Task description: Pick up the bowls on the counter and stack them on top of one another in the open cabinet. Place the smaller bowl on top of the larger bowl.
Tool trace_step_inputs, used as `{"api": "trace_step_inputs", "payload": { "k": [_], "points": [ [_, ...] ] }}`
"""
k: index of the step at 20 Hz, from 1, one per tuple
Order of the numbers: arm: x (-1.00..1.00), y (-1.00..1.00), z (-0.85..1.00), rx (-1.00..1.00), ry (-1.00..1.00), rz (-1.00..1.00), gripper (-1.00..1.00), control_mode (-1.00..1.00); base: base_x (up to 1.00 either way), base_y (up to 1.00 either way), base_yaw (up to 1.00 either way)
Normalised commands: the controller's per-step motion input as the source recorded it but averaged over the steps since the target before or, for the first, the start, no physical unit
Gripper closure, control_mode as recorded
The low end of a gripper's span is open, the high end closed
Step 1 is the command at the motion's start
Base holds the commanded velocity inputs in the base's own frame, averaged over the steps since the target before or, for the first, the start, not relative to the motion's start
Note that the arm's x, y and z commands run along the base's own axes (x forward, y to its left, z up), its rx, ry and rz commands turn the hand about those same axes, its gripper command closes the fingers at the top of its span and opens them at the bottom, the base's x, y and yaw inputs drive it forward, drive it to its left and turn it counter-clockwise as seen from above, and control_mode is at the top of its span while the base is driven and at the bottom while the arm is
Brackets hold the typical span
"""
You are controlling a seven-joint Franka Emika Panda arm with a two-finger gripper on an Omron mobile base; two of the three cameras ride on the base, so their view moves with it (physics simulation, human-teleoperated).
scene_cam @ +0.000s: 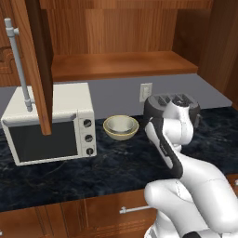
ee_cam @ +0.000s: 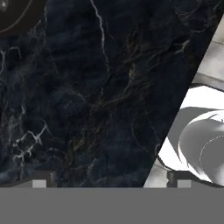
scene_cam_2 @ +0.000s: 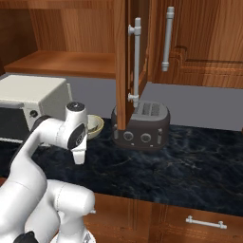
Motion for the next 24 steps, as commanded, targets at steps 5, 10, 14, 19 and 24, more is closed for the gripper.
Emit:
{"api": "trace_step_inputs", "payload": {
  "k": [5, 10, 14, 19, 24],
  "points": [
    [0.5, 0.35, 0.02, 0.09, -0.15, 0.0, -1.0, -1.0, 0.0, 0.0, 0.0],
    [0.49, 0.31, 0.03, 0.02, -0.11, 0.0, -1.0, -1.0, 0.0, 0.0, 0.0],
    [0.53, 0.24, 0.0, 0.0, -0.08, 0.0, -1.0, -1.0, 0.0, 0.0, 0.0],
    [0.64, 0.06, 0.0, 0.01, -0.01, 0.0, -1.0, -1.0, 0.0, 0.0, 0.0],
    [0.65, -0.01, 0.0, 0.02, 0.0, 0.02, -1.0, -1.0, 0.0, 0.0, 0.0]
  ]
}}
